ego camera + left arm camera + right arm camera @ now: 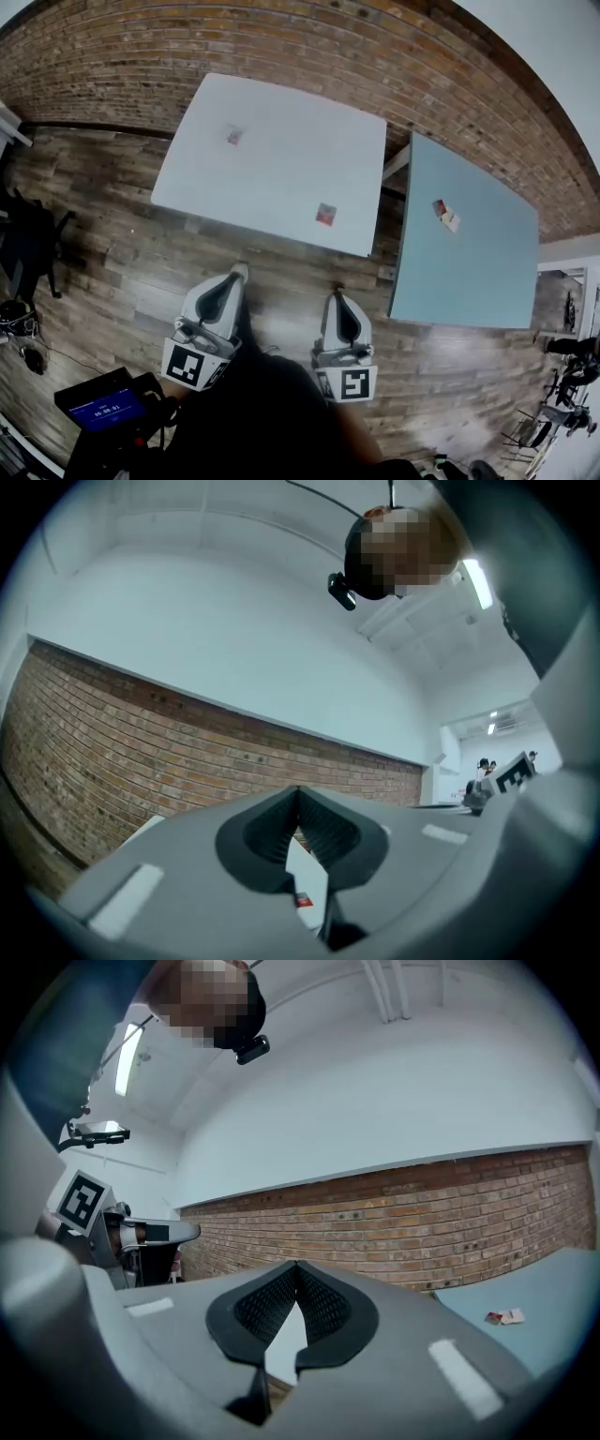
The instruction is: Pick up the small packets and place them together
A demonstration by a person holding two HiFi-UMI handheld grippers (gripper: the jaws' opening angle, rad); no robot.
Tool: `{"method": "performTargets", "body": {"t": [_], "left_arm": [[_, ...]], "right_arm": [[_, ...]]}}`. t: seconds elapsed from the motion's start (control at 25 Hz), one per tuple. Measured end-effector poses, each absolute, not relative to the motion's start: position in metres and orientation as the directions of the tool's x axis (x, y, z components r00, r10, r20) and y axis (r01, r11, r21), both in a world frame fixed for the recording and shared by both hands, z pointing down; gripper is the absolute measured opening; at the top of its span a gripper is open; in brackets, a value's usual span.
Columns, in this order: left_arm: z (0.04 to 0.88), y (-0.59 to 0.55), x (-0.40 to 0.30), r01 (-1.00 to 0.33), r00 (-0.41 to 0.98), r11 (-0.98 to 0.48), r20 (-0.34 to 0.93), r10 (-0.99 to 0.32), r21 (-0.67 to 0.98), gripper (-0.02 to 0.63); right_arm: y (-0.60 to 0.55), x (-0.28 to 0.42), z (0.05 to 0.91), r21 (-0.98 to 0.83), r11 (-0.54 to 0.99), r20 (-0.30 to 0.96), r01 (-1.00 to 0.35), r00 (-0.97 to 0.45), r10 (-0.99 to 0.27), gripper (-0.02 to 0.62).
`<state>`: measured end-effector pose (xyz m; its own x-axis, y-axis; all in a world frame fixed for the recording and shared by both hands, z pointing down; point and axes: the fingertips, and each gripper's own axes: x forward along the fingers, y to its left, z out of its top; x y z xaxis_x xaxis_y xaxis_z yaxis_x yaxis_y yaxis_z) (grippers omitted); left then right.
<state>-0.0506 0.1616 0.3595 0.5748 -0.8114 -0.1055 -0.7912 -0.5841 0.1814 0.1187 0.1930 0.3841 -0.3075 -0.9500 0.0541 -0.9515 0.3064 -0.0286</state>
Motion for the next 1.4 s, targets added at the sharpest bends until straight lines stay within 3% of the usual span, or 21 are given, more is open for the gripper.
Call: {"method": "performTargets", "body": {"t": [0.36, 0.6, 1.08, 1.4], "left_arm": [[0.357, 0.035, -0.075, -0.759, 0.623, -0.633, -0.112, -0.774, 0.154, 0.0], [0.379, -0.033, -0.083, -0.778, 0.608, -0.607, -0.051, -0.793, 0.164, 0.0], [0.434, -0.121, -0.106, -0.859, 0.504, -0.491, 0.071, -0.861, 0.146, 0.0], [0.539, -0.197, -0.131, -0.876, 0.476, -0.474, 0.323, -0.818, 0.092, 0.0]], "right_arm": [[0.08, 0.105, 0.383, -0.016, 0.232, 0.115, -0.973, -0.232, -0.966, 0.002], [0.029, 0.11, 0.387, -0.025, 0.208, 0.134, -0.978, -0.21, -0.969, 0.002], [-0.043, 0.112, 0.395, -0.046, 0.305, 0.11, -0.951, -0.308, -0.945, 0.002], [-0.084, 0.105, 0.406, -0.086, 0.229, 0.158, -0.97, -0.24, -0.958, 0.002]]}}
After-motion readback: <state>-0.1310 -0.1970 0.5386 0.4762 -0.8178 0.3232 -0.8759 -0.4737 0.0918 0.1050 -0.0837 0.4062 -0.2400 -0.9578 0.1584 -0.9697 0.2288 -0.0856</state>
